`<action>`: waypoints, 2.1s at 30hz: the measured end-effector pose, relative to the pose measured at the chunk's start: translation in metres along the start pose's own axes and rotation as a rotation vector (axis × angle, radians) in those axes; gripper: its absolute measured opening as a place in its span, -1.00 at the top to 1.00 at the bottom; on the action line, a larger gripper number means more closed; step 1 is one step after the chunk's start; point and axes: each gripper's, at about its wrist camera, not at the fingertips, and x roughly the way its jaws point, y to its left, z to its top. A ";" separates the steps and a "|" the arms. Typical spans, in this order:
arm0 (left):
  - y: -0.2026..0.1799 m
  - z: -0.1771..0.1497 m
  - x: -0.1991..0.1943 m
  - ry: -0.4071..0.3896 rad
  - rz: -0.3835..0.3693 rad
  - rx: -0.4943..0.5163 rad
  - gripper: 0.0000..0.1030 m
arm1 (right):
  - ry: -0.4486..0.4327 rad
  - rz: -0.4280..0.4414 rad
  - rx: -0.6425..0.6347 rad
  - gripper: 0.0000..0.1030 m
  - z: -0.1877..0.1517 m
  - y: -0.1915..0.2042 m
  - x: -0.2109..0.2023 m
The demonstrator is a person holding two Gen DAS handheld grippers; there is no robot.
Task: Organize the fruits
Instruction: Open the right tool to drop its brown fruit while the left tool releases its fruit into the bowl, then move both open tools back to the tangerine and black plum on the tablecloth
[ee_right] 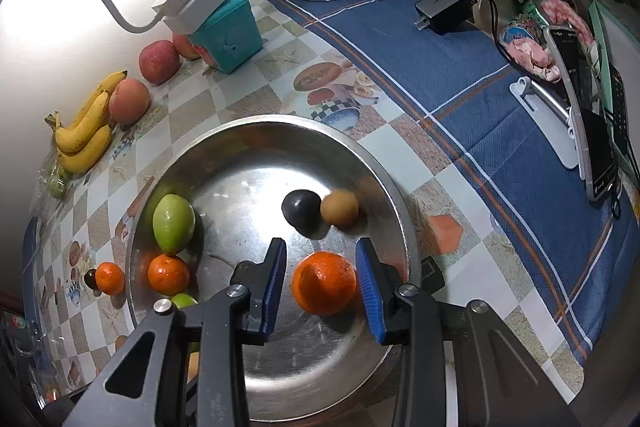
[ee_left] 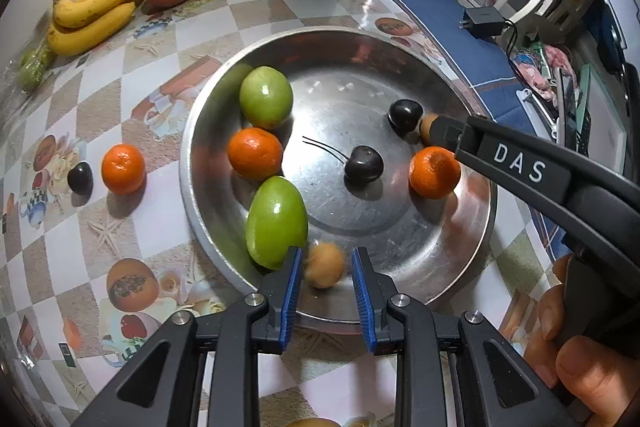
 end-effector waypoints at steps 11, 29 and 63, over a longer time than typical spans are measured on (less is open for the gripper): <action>0.013 0.002 -0.010 -0.018 0.003 -0.038 0.33 | -0.006 -0.001 -0.009 0.10 0.000 0.003 -0.002; 0.088 0.007 -0.031 -0.086 0.140 -0.284 -0.17 | -0.008 0.020 -0.101 0.09 -0.006 0.029 -0.006; 0.150 -0.002 -0.035 -0.083 0.254 -0.470 -1.00 | -0.014 -0.026 -0.276 -0.90 -0.025 0.064 0.008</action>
